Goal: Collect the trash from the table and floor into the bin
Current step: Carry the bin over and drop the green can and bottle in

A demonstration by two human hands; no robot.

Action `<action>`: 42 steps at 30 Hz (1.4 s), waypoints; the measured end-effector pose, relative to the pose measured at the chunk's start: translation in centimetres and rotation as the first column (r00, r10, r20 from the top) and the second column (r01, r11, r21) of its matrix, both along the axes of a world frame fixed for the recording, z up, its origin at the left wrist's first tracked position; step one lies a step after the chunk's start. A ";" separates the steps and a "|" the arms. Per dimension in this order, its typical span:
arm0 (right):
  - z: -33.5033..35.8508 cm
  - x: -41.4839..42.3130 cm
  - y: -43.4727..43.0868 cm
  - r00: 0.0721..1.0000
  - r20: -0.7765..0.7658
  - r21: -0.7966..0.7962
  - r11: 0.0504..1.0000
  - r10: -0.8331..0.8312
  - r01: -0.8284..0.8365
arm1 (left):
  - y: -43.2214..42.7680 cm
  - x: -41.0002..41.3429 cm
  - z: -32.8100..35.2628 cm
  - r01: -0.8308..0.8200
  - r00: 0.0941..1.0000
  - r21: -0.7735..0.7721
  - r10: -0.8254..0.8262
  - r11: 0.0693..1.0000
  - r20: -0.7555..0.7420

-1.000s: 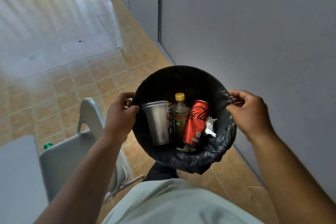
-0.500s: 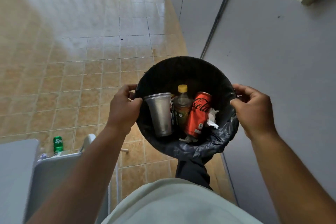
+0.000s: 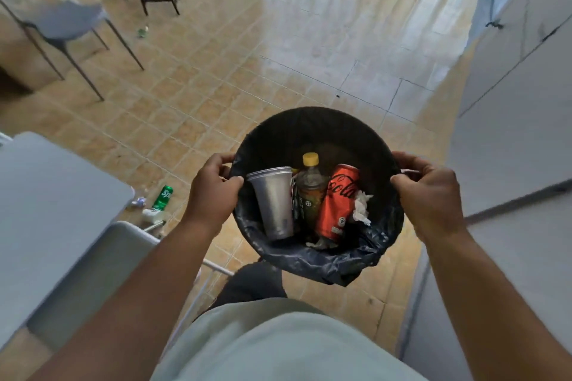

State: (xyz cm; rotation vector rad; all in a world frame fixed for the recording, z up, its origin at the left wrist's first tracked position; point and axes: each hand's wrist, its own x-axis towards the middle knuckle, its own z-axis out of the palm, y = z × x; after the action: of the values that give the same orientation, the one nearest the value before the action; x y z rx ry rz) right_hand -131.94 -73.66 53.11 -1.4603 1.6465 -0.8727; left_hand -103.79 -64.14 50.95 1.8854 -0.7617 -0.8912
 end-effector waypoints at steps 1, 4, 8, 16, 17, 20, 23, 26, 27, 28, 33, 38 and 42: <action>-0.3 1.5 -2.2 0.999 0.001 0.000 0.999 0.034 -0.034 | -1.2 1.2 -0.3 -0.031 1.000 0.003 0.031 1.000 0.004; -1.5 6.6 -8.6 0.992 0.030 0.019 0.992 0.124 -0.124 | -5.2 5.4 -1.5 -0.119 0.993 0.009 0.119 0.993 0.013; -2.4 14.6 -16.5 0.974 0.011 0.035 0.974 0.225 -0.225 | -10.6 11.7 -2.3 -0.216 0.976 0.052 0.215 0.975 0.018; -2.0 29.9 -28.8 0.908 0.035 0.103 0.902 0.418 -0.419 | -18.2 23.3 -1.7 -0.419 0.908 0.083 0.416 0.904 0.054; -2.2 31.9 -30.1 0.897 0.043 0.114 0.890 0.440 -0.442 | -18.7 24.5 -1.7 -0.449 0.893 0.086 0.446 0.889 0.053; -3.2 38.2 -33.8 0.848 0.028 0.145 0.837 0.530 -0.528 | -19.9 27.9 -2.7 -0.544 0.838 0.128 0.543 0.829 0.047; -5.0 44.8 -37.3 0.763 0.014 0.171 0.750 0.647 -0.639 | -21.0 30.9 -4.5 -0.644 0.763 0.167 0.643 0.747 0.067; -7.1 51.6 -40.3 0.615 -0.037 0.156 0.612 0.788 -0.775 | -22.2 33.3 -6.4 -0.731 0.675 0.220 0.733 0.646 0.087; -8.2 54.7 -41.9 0.530 -0.063 0.172 0.532 0.846 -0.829 | -23.1 34.9 -7.4 -0.779 0.612 0.249 0.785 0.576 0.098; -8.9 56.8 -42.9 0.462 -0.091 0.178 0.470 0.882 -0.864 | -23.6 35.6 -8.1 -0.809 0.563 0.269 0.820 0.523 0.102; -12.2 65.7 -45.8 0.249 -0.104 0.237 0.267 0.963 -0.934 | -25.4 38.1 -11.2 -0.878 0.400 0.336 0.908 0.340 0.126; -20.2 74.6 -47.1 0.154 -0.142 0.320 0.193 0.978 -0.928 | -27.1 42.7 -19.0 -0.885 0.316 0.397 0.939 0.242 0.133; -30.9 80.0 -46.9 0.153 -0.187 0.347 0.211 0.970 -0.914 | -27.3 46.3 -30.3 -0.872 0.291 0.440 0.950 0.215 0.114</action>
State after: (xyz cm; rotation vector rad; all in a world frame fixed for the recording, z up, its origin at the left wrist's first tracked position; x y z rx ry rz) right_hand -51.93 -120.52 22.19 -2.1743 0.5670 0.3324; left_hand -57.47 -91.43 20.63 2.0882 0.8204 -0.3804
